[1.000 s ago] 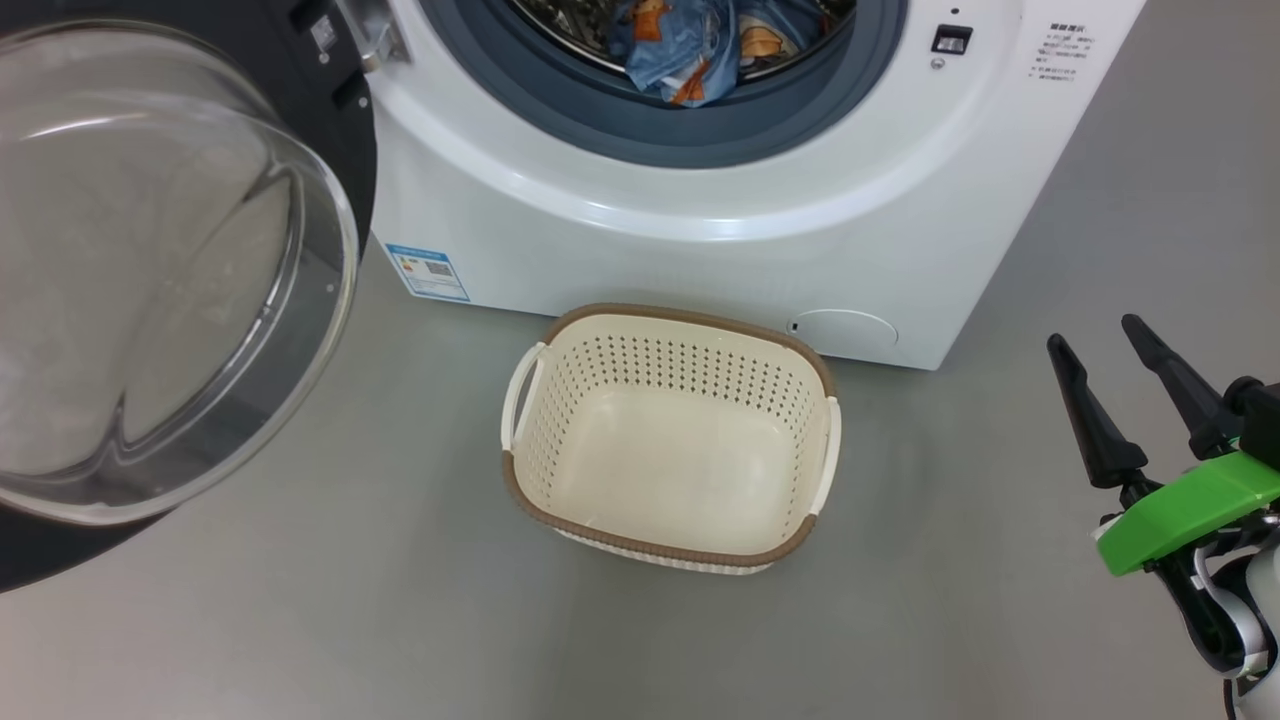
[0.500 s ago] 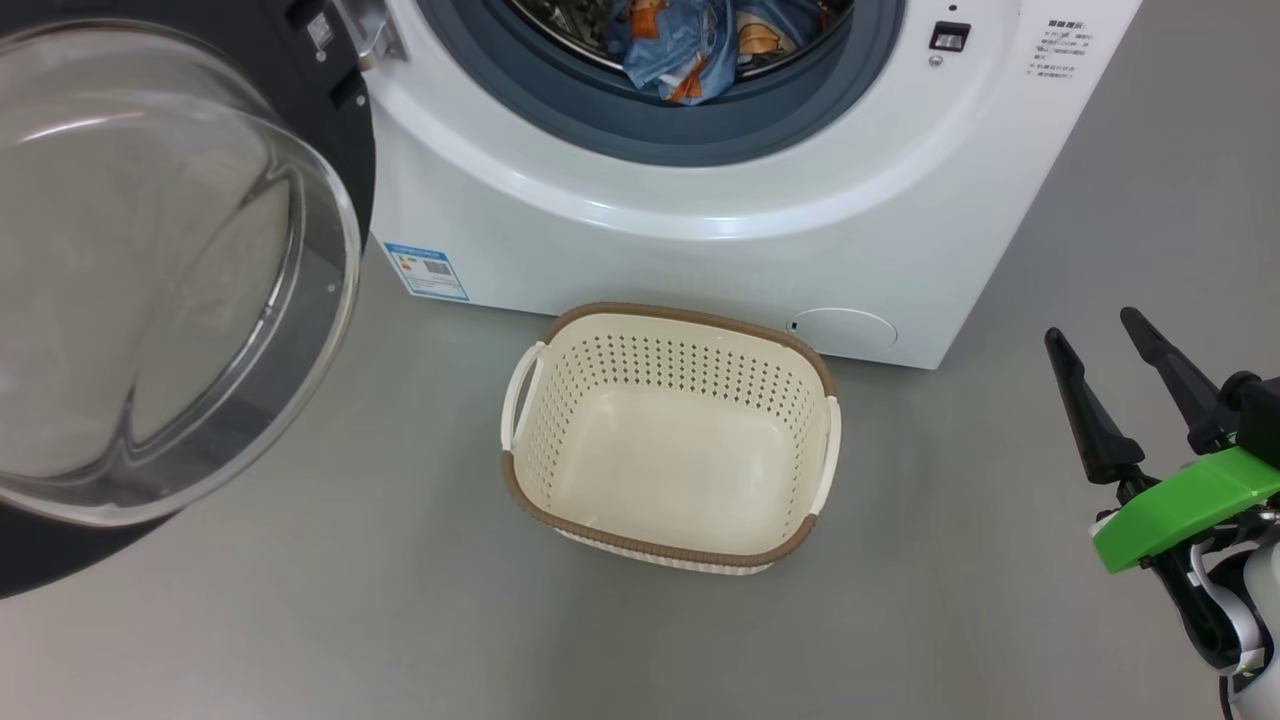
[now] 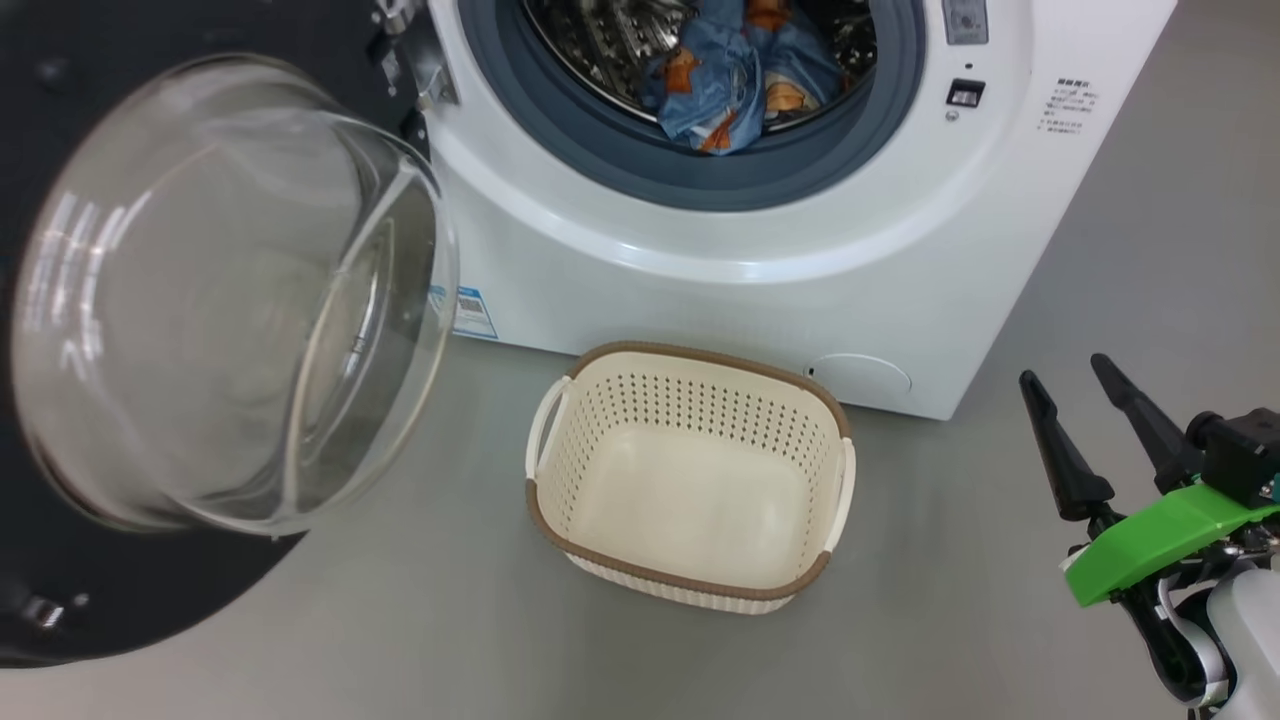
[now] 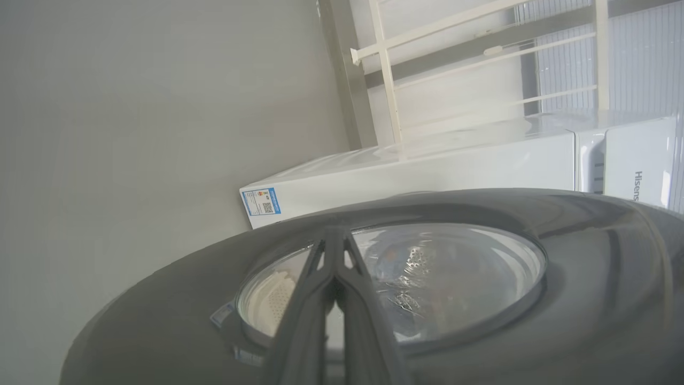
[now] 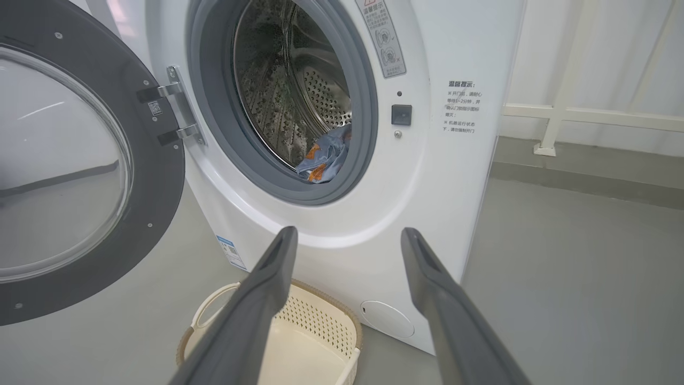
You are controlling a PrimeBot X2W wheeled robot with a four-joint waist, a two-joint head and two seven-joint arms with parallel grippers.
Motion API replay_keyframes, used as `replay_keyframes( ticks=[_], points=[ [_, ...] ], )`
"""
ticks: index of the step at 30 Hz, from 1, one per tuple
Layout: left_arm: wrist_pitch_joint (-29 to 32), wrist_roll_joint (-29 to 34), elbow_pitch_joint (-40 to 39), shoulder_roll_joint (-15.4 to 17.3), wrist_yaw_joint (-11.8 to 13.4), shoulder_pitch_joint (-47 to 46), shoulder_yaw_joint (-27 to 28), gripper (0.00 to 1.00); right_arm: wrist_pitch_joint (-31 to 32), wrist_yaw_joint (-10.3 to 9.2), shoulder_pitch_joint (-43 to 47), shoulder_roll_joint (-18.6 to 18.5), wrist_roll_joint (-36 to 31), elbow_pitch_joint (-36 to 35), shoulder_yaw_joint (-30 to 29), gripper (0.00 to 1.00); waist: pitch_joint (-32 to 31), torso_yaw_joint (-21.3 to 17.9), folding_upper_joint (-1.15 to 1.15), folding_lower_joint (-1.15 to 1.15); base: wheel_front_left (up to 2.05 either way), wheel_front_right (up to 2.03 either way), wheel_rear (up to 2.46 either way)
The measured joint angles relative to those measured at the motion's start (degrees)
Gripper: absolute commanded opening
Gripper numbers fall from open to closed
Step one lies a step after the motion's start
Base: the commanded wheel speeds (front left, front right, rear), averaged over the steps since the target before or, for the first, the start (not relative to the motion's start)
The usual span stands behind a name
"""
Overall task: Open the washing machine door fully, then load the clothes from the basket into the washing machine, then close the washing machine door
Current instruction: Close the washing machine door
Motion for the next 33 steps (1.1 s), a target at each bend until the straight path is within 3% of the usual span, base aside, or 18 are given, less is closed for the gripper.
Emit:
replay_keyframes(
  ticks=[6, 11, 18, 25, 33],
  points=[
    [6.73, -0.32, -5.97, -0.60, 0.00, 6.00, -2.25, 0.00, -1.34, 0.00, 0.09, 0.91, 0.93, 1.72, 0.35, 1.00, -2.42, 0.87, 0.00, 0.00, 0.00, 0.00, 0.00],
    [12.26, -2.98, -14.28, -3.72, 0.71, 10.31, -3.24, 0.00, -2.41, 0.00, 1.26, 1.92, 2.05, 3.30, 1.15, 1.00, -4.55, 1.43, 0.00, 0.00, 0.00, 0.00, 0.00],
    [17.81, -3.57, -29.24, -6.26, 4.34, 18.25, -5.89, 0.00, -3.02, 0.00, 1.27, 2.42, 2.71, 4.16, 2.16, 1.00, -6.75, 1.17, 0.00, -0.01, 0.00, 0.00, 0.00],
    [20.35, -6.16, -45.23, -10.28, 9.75, 25.09, -7.40, 0.00, -3.66, 0.00, 1.29, 2.47, 2.92, 4.70, 2.09, 1.00, -7.22, -0.88, 0.00, 0.00, 0.00, 0.00, 0.00],
    [20.20, -6.21, -52.23, -12.70, 12.03, 25.92, -9.76, 0.00, -4.19, 0.00, 1.24, 3.41, 3.28, 5.20, 2.13, 1.00, -6.93, -3.71, 0.00, 0.00, 0.00, 0.00, 0.00]
  ],
)
